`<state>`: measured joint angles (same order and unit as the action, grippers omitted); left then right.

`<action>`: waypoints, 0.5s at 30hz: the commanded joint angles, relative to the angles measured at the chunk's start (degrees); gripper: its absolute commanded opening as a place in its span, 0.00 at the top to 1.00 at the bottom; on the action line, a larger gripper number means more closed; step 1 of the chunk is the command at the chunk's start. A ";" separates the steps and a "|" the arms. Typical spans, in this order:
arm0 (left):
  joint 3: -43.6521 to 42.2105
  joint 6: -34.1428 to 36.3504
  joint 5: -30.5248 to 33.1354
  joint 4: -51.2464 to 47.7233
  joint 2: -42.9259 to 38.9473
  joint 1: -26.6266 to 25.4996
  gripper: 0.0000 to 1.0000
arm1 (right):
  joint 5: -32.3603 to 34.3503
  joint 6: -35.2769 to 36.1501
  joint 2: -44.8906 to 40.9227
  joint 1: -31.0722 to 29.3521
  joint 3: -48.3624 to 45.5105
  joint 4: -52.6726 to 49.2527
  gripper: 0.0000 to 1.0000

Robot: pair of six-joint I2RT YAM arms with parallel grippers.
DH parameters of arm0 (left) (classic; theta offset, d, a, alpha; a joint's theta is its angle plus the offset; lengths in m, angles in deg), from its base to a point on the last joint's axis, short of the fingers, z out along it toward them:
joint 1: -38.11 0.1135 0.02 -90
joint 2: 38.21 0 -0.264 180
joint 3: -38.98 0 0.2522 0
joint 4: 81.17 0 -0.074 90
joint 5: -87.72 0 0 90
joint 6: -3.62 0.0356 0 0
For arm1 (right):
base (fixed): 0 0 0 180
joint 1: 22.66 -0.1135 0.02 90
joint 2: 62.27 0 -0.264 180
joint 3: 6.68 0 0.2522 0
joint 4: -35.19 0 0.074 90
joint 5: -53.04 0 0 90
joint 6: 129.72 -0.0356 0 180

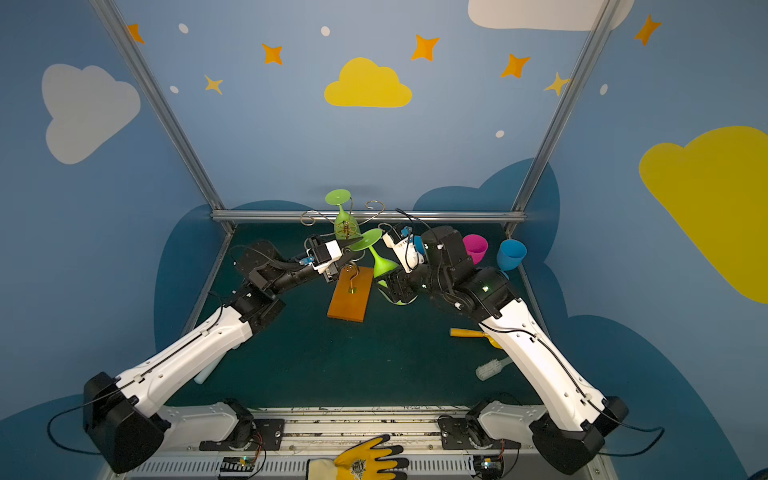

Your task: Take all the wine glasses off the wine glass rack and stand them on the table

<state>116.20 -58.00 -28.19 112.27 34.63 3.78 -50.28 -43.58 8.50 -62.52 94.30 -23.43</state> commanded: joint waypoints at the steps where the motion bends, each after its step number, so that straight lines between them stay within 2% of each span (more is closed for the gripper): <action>1: 1.08 -4.64 0.49 1.39 -0.56 -0.64 0.97 | -0.39 1.22 -0.30 -0.75 0.68 -0.15 0.27; 2: 0.91 -5.65 1.44 1.38 -0.89 -0.57 0.97 | -0.45 1.01 -0.51 -0.75 0.37 0.24 0.22; 8: 0.23 -13.93 6.22 -0.59 -1.93 -0.41 0.97 | -2.68 -1.26 -4.26 0.67 -3.27 6.05 0.15; 15: 1.16 -25.57 8.91 -5.82 -1.73 0.81 0.97 | -6.89 -5.31 -11.50 5.18 -8.95 14.58 0.13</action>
<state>115.81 -73.91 -21.32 105.58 34.54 4.09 -54.56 -46.66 -0.51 -58.80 87.29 -12.96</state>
